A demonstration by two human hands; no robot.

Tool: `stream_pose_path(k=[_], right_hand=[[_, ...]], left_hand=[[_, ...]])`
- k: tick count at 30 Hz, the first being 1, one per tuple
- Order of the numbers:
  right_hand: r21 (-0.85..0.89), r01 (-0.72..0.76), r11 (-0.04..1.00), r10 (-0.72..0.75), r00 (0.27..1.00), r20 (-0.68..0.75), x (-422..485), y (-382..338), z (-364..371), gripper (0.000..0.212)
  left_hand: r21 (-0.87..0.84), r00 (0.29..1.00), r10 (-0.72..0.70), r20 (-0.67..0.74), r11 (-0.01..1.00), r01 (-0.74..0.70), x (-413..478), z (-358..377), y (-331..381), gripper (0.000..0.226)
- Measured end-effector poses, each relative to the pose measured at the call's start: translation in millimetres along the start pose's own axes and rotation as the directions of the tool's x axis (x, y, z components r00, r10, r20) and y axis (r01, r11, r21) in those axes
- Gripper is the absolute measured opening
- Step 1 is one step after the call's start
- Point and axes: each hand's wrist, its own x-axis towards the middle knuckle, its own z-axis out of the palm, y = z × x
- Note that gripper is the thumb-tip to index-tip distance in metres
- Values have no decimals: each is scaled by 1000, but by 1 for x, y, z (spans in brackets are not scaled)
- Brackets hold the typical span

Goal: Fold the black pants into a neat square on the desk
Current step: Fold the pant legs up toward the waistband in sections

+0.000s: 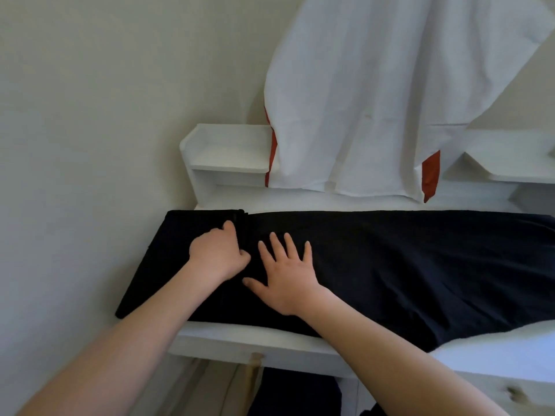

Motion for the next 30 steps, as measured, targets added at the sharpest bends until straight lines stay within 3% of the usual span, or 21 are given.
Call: stream_pose_path(k=[4, 9, 12, 15, 20, 22, 25, 27, 29, 30], right_hand=[[-36, 16, 999, -18, 998, -61, -4, 3, 10, 84], [-27, 42, 999, -43, 998, -52, -3, 2, 10, 75], [30, 68, 997, -65, 994, -91, -4, 4, 10, 67], [36, 56, 998, -51, 992, -117, -3, 4, 12, 67], [38, 16, 999, -13, 998, -54, 0, 1, 8, 67], [126, -2, 992, 9, 998, -58, -1, -3, 5, 68], [251, 3, 968, 30, 991, -128, -3, -14, 0, 77], [290, 32, 957, 17, 986, -165, -3, -27, -2, 80], [351, 52, 935, 8, 986, -168, -1, -42, -3, 80], [385, 55, 921, 7, 988, -157, 0, -50, -2, 79]], left_hand=[[-197, 999, 5, -34, 980, -11, 14, -13, -14, 22], [-178, 996, 22, 83, 984, -7, 15, -9, -3, 52], [-60, 999, 21, -51, 998, -24, -3, 21, 2, 59], [-213, 1000, 20, 2, 977, -19, -8, 45, -3, 70], [-272, 999, 42, 31, 962, -32, -5, 42, -3, 65], [-337, 998, 29, -58, 940, -47, -9, 33, -10, 58], [-396, 942, -180, -283, 917, 57, -14, 20, -45, 50], [-371, 913, -361, -190, 887, 274, -17, 13, -78, 54], [-423, 869, -489, 75, 773, 472, -21, 6, -102, 58], [-477, 851, -488, 192, 711, 516, -23, 4, -111, 55]])
